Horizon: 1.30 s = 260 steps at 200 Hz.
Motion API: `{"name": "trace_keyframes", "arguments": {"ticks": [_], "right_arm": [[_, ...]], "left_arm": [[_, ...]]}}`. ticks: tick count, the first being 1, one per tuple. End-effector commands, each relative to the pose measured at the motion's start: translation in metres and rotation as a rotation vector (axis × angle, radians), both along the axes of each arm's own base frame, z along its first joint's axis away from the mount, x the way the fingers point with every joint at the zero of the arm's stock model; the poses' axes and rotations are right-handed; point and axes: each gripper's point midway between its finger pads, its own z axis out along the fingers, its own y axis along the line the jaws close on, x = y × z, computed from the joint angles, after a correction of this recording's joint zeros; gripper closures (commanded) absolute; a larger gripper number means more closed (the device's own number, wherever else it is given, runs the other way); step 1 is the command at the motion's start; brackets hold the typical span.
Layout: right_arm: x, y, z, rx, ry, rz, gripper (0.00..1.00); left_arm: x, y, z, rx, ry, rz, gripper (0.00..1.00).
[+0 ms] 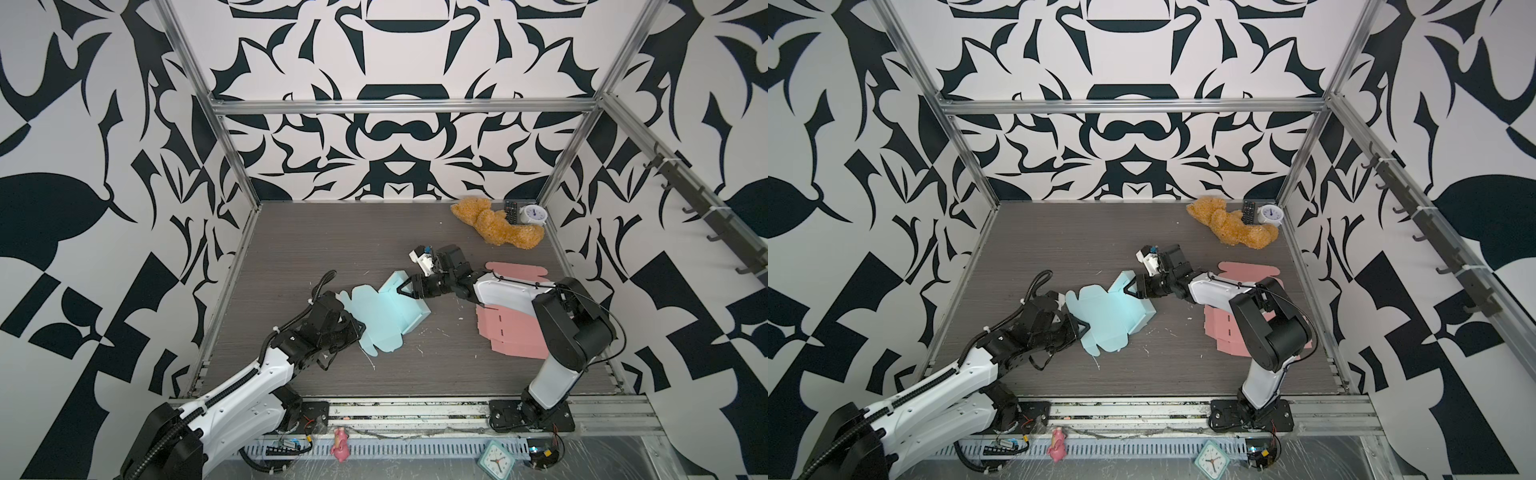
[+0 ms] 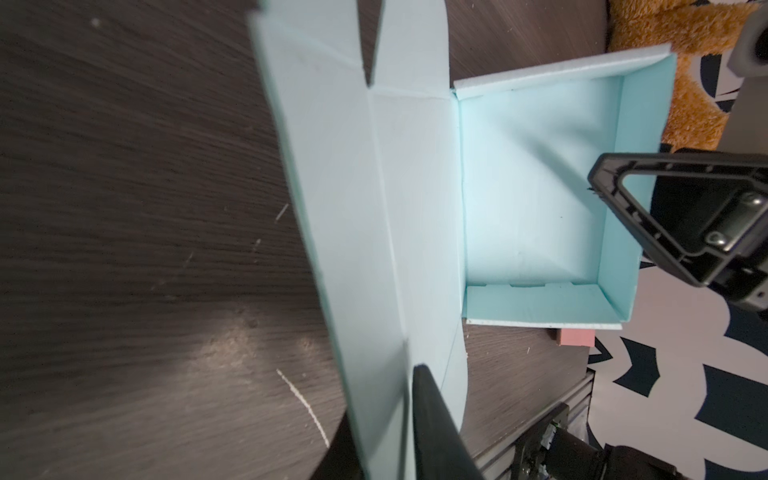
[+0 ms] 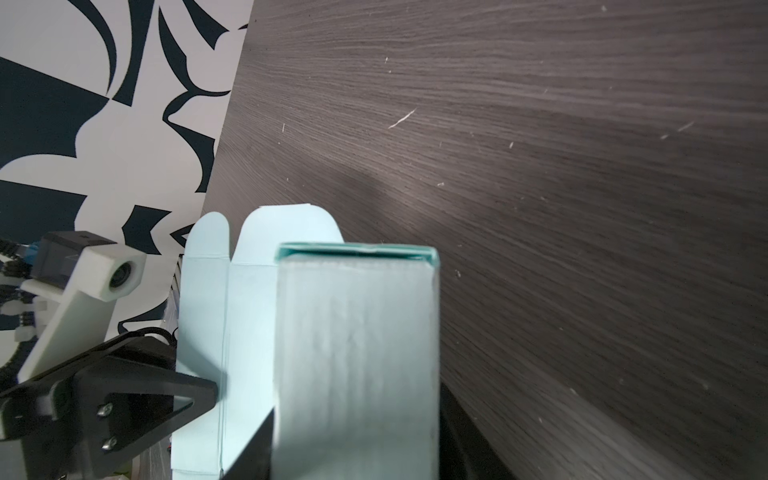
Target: Fold the paper box
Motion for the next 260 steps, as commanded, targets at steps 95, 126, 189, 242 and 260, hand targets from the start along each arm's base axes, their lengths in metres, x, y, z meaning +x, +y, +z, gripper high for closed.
{"name": "trace_keyframes", "arguments": {"ticks": [95, 126, 189, 242, 260], "right_arm": [[-0.026, -0.03, 0.04, -0.053, -0.113, -0.004, 0.12], [-0.034, -0.046, 0.054, -0.119, -0.165, -0.022, 0.08], [-0.032, -0.067, 0.086, -0.157, -0.345, -0.08, 0.06], [-0.032, -0.057, 0.103, -0.111, -0.492, 0.008, 0.03], [-0.033, -0.048, 0.11, -0.061, -0.546, 0.053, 0.04]], "left_arm": [[0.001, 0.004, 0.004, 0.017, -0.006, 0.007, 0.92], [0.0, 0.004, 0.011, 0.047, -0.009, -0.022, 0.94], [0.008, -0.008, 0.039, 0.132, -0.053, -0.172, 0.95], [0.011, -0.024, 0.061, 0.17, -0.058, -0.352, 0.96], [0.01, -0.028, 0.065, 0.184, -0.057, -0.416, 0.95]]}}
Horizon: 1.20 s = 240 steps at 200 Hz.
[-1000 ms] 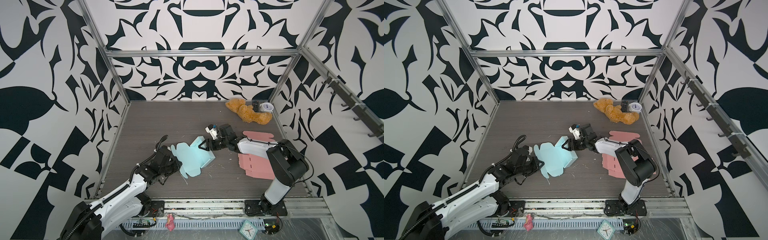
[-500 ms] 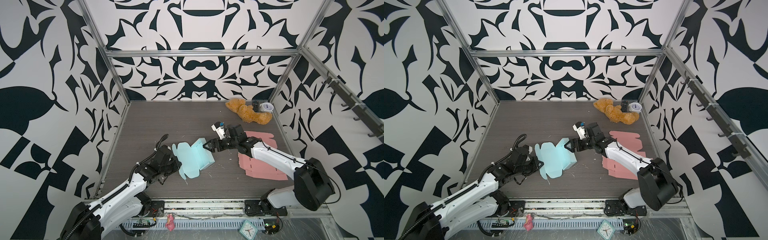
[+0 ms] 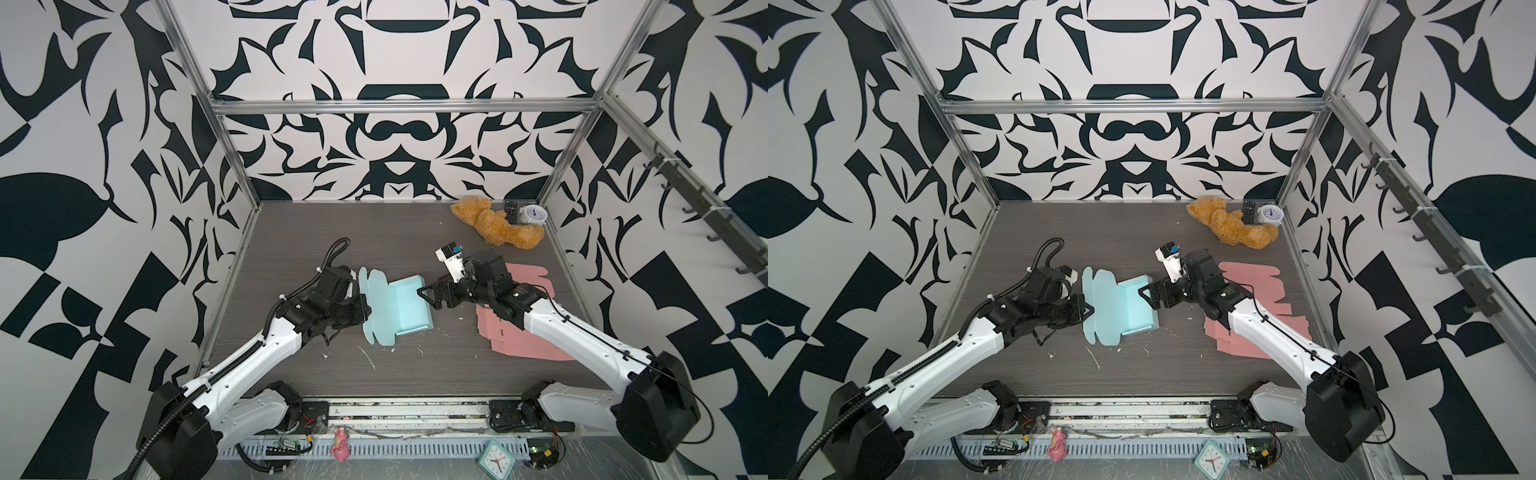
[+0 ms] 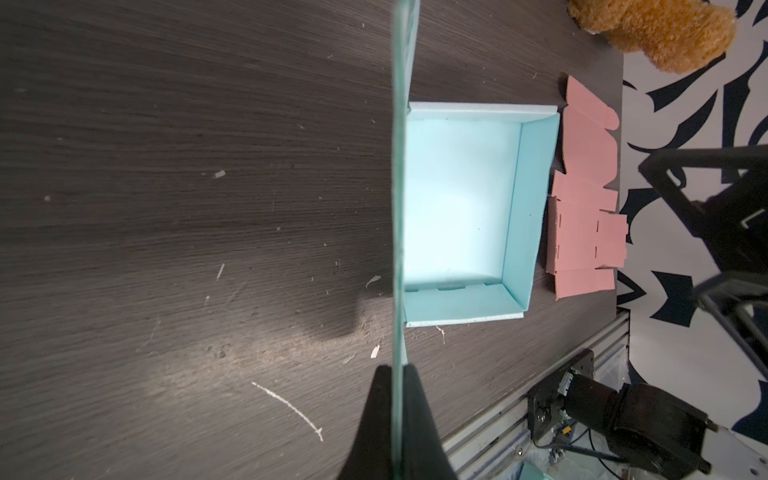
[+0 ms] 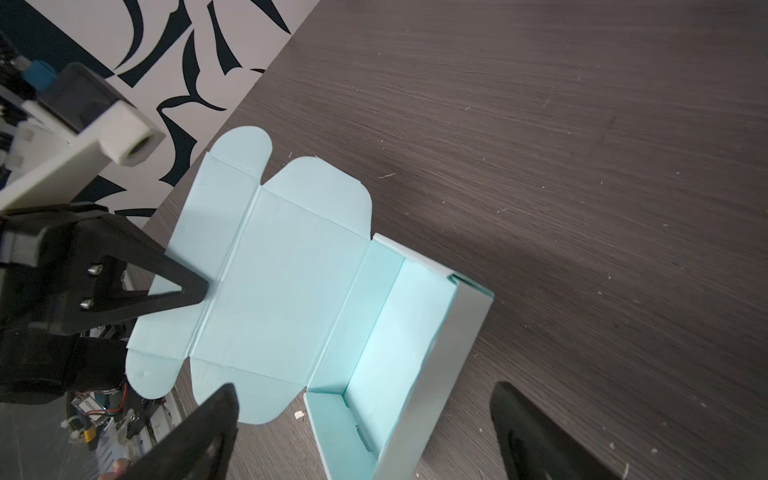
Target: Fold the paper box
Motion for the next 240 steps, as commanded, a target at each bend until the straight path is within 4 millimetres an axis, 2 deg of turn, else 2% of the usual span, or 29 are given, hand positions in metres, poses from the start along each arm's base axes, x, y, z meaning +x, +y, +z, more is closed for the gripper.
{"name": "trace_keyframes", "arguments": {"ticks": [1, 40, 61, 108, 112, 151, 203, 240], "right_arm": [[0.005, 0.013, 0.022, 0.054, -0.132, 0.093, 0.04], [-0.007, 0.027, 0.047, 0.097, -0.247, 0.243, 0.04], [-0.011, 0.034, 0.05, 0.121, -0.269, 0.311, 0.04], [-0.013, 0.044, 0.037, 0.127, -0.338, 0.408, 0.05], [-0.013, 0.044, 0.035, 0.124, -0.358, 0.413, 0.05], [-0.021, 0.05, 0.023, 0.136, -0.506, 0.531, 0.05], [-0.006, 0.059, 0.015, 0.177, -0.499, 0.599, 0.11], [0.005, 0.062, 0.004, 0.177, -0.474, 0.613, 0.15]], "left_arm": [[-0.013, -0.002, 0.003, 0.048, 0.022, -0.136, 0.95], [-0.018, -0.004, 0.014, 0.098, 0.025, -0.245, 0.95], [-0.019, -0.004, 0.019, 0.119, 0.018, -0.296, 0.95], [-0.02, -0.007, 0.034, 0.163, 0.005, -0.413, 0.95], [-0.019, -0.008, 0.027, 0.178, 0.035, -0.423, 0.95], [-0.021, -0.012, 0.029, 0.184, 0.05, -0.5, 0.94], [-0.034, -0.022, 0.031, 0.115, 0.057, -0.589, 0.94], [-0.035, -0.023, 0.033, 0.112, 0.037, -0.616, 0.94]]}}
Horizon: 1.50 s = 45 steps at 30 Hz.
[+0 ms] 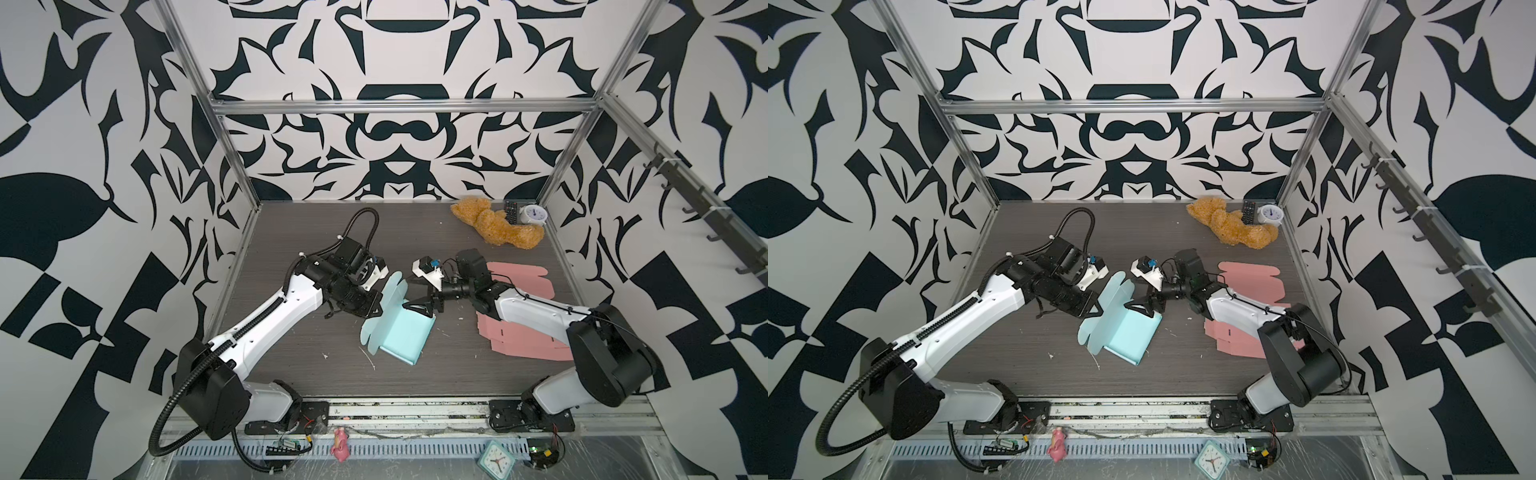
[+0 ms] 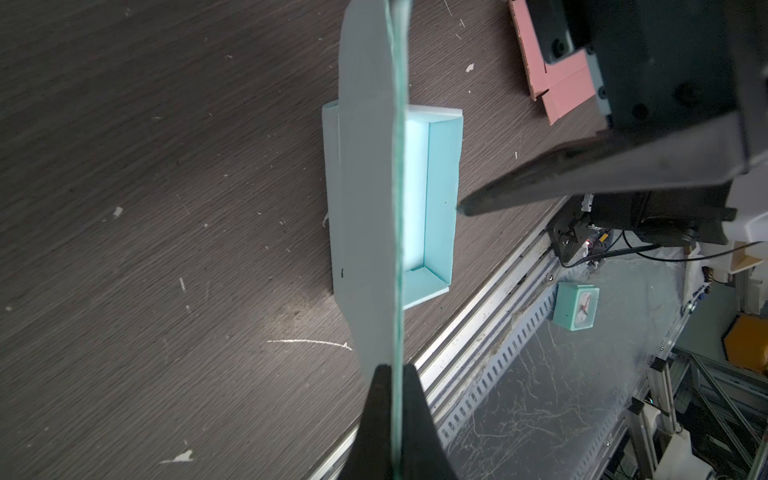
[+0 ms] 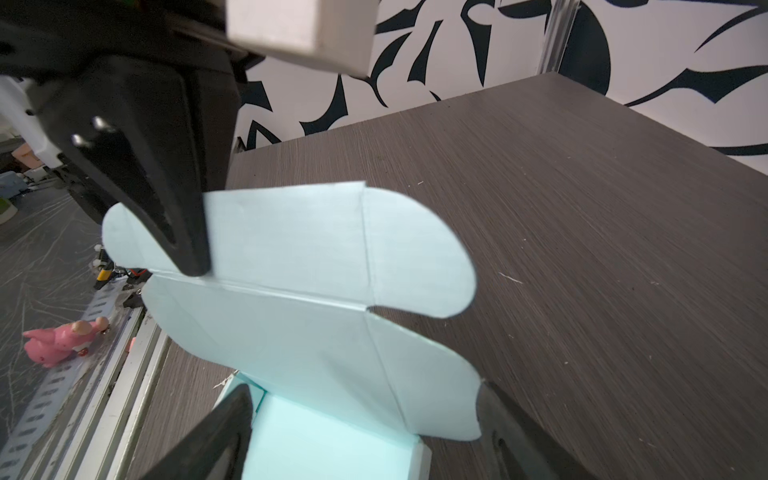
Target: Fold the paper box
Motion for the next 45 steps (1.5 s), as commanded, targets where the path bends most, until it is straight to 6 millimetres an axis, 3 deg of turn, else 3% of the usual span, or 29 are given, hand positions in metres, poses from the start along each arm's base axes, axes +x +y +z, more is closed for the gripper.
{"name": "trace_keyframes", "arguments": {"ticks": [1, 10, 21, 26, 45], "right_arm": [[0.008, 0.006, 0.026, 0.059, -0.089, 0.048, 0.15], [0.012, 0.01, 0.018, 0.044, -0.051, 0.063, 0.18], [0.008, 0.009, 0.016, 0.001, -0.069, 0.048, 0.45], [-0.001, 0.013, 0.012, -0.048, -0.085, 0.076, 0.5], [-0.006, 0.018, 0.006, -0.072, -0.077, 0.102, 0.75]], "left_arm": [[-0.011, 0.002, 0.003, -0.011, 0.025, -0.055, 0.94], [-0.01, 0.003, 0.007, 0.008, 0.011, -0.079, 0.94], [-0.001, 0.012, 0.004, 0.081, -0.032, -0.072, 0.94], [0.002, 0.017, 0.003, 0.112, -0.055, -0.067, 0.93], [0.01, 0.029, -0.001, 0.18, -0.11, -0.059, 0.91]]}}
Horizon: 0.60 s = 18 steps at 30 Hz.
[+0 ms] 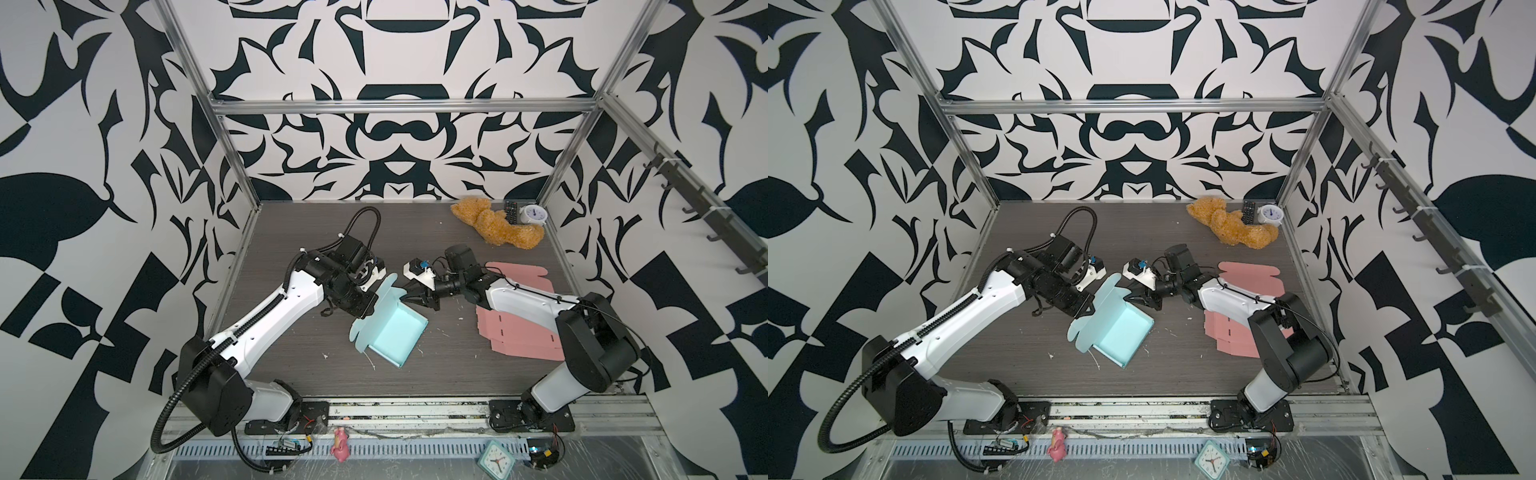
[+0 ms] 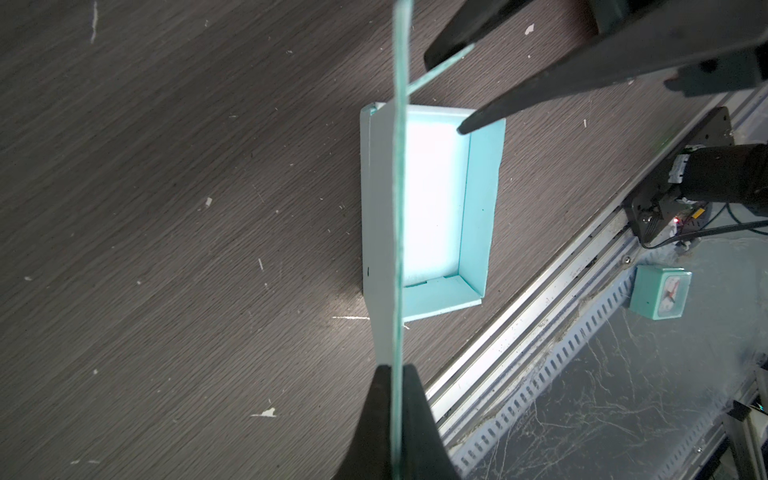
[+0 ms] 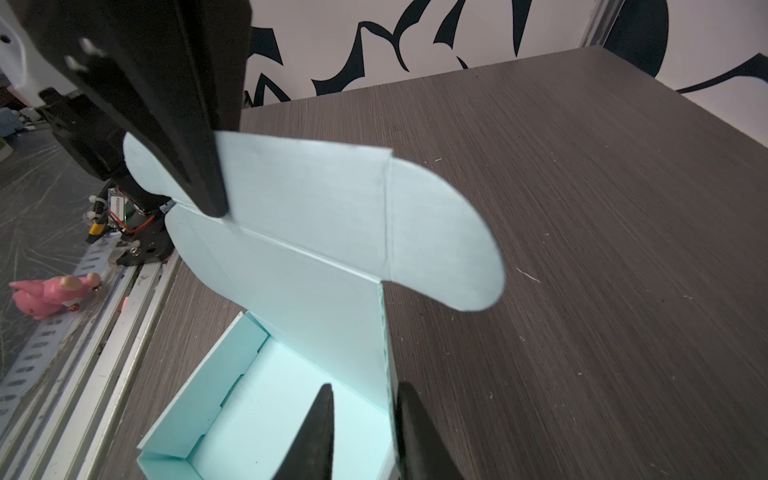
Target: Fold the paper box
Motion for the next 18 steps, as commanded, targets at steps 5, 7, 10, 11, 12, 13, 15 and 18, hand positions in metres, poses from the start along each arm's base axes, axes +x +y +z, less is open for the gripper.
{"name": "trace_keyframes", "arguments": {"ticks": [5, 7, 10, 11, 12, 13, 15, 18], "right_arm": [[0.001, 0.002, 0.019, 0.018, -0.059, 0.009, 0.86], [0.001, 0.001, 0.019, 0.012, -0.067, -0.003, 0.9], [0.003, 0.0, 0.016, 0.004, -0.061, -0.027, 0.94], [0.003, -0.001, 0.016, 0.007, -0.059, -0.031, 0.95], [0.002, -0.001, 0.015, 0.011, -0.054, -0.038, 0.95], [0.001, -0.002, 0.015, 0.015, -0.057, -0.046, 0.95], [0.002, -0.005, 0.015, 0.014, -0.074, -0.076, 0.97], [0.003, -0.01, 0.018, 0.021, -0.095, -0.122, 0.99]], "left_arm": [[-0.001, 0.007, 0.006, 0.011, -0.036, -0.011, 0.89], [-0.002, 0.008, 0.006, 0.009, -0.041, -0.01, 0.88], [-0.001, 0.008, 0.007, 0.0, -0.054, -0.003, 0.84], [-0.001, 0.008, 0.007, -0.006, -0.058, -0.001, 0.82], [-0.001, 0.007, 0.007, -0.011, -0.062, 0.001, 0.8], [-0.001, 0.008, 0.006, -0.012, -0.065, 0.008, 0.76], [-0.002, 0.009, 0.004, -0.016, -0.067, 0.02, 0.65], [-0.002, 0.011, 0.006, -0.042, -0.098, 0.055, 0.47]]}}
